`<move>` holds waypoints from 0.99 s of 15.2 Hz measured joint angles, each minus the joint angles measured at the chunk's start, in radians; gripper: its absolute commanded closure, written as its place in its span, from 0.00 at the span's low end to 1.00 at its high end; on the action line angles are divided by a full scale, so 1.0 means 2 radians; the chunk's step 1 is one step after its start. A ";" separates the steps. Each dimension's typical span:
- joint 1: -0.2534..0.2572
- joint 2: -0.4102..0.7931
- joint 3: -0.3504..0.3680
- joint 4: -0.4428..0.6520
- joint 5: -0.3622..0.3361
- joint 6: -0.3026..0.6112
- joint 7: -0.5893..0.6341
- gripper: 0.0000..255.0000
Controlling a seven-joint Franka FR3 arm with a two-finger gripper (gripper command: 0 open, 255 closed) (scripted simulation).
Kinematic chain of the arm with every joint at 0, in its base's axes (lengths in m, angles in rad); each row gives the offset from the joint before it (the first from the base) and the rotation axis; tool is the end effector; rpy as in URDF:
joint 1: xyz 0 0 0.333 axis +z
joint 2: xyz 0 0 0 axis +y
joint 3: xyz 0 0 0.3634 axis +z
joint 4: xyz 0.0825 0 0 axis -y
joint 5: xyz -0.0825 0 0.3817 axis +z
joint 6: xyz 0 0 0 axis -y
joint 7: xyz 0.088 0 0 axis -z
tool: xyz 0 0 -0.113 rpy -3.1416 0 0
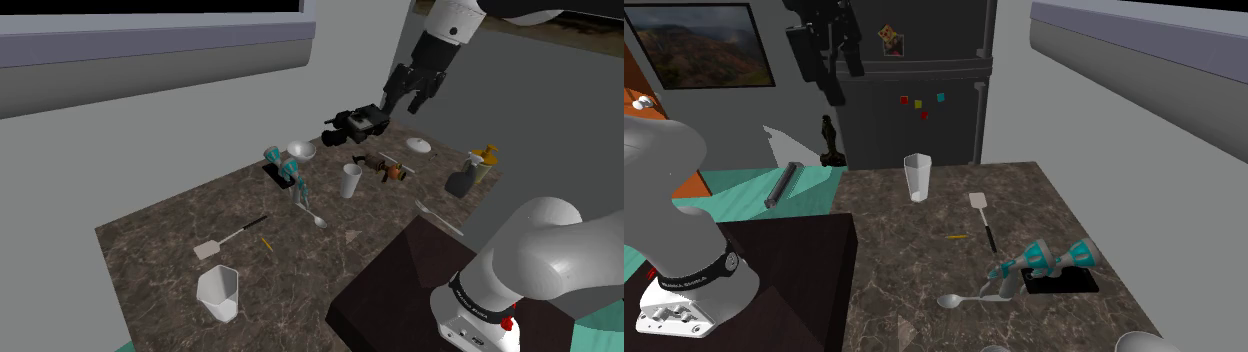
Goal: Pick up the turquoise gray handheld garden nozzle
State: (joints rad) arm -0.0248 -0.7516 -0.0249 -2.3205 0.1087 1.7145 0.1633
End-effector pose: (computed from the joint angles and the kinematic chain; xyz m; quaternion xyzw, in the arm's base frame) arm 0.2972 -0.0072 0.6397 -0.9896 0.1069 -0.0686 0.0669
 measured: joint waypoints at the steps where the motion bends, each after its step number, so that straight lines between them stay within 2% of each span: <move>1: 0.000 0.000 0.000 0.000 0.000 0.000 0.000 0.00; 3: 0.000 0.010 -0.001 -0.012 -0.001 0.022 -0.004 0.00; 10: 0.003 0.084 0.005 -0.053 0.000 0.141 -0.016 0.00; 15: 0.006 0.167 0.007 -0.056 0.002 0.232 -0.027 0.00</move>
State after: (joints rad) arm -0.0131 -0.4170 -0.0119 -2.4335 0.1119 2.1791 0.1086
